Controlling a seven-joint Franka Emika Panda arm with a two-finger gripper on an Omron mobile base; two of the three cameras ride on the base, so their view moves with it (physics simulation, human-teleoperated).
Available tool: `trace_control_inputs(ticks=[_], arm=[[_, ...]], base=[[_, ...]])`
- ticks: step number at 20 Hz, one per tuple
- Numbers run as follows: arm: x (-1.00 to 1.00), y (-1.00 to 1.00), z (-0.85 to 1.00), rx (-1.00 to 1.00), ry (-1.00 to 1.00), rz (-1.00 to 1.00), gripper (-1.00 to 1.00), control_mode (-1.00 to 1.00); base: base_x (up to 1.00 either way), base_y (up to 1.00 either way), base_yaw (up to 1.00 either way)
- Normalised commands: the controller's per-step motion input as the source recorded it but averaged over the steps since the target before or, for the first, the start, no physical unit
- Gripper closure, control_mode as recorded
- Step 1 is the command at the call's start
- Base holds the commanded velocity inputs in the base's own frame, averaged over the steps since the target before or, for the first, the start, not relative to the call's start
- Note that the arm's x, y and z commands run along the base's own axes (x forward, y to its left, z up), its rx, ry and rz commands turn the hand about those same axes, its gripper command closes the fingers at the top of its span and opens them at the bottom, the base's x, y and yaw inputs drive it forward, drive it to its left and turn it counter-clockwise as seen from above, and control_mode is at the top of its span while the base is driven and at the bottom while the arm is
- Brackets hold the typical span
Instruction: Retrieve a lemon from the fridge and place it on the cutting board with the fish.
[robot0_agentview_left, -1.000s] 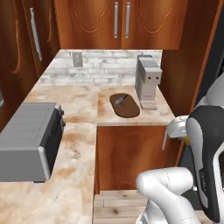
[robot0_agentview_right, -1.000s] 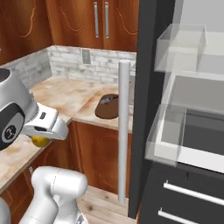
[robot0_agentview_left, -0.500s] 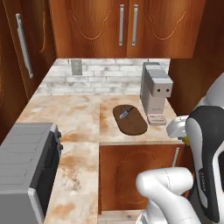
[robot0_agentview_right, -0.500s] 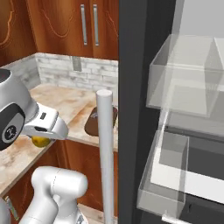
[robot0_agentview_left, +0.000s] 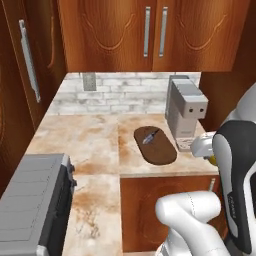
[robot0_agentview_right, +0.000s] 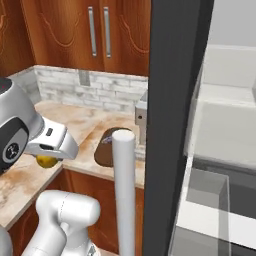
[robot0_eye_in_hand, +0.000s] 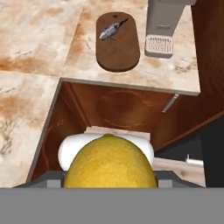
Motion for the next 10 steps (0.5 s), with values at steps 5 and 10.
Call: trace_control_inputs(ticks=[5,10], arm=[[0.00,0.00,0.00,0.00,0.00,0.00,1.00,1.00],[0.00,0.00,0.00,0.00,0.00,0.00,1.00,1.00]], base=[[0.54,0.28,-0.05],[0.65,0.10,-0.02]])
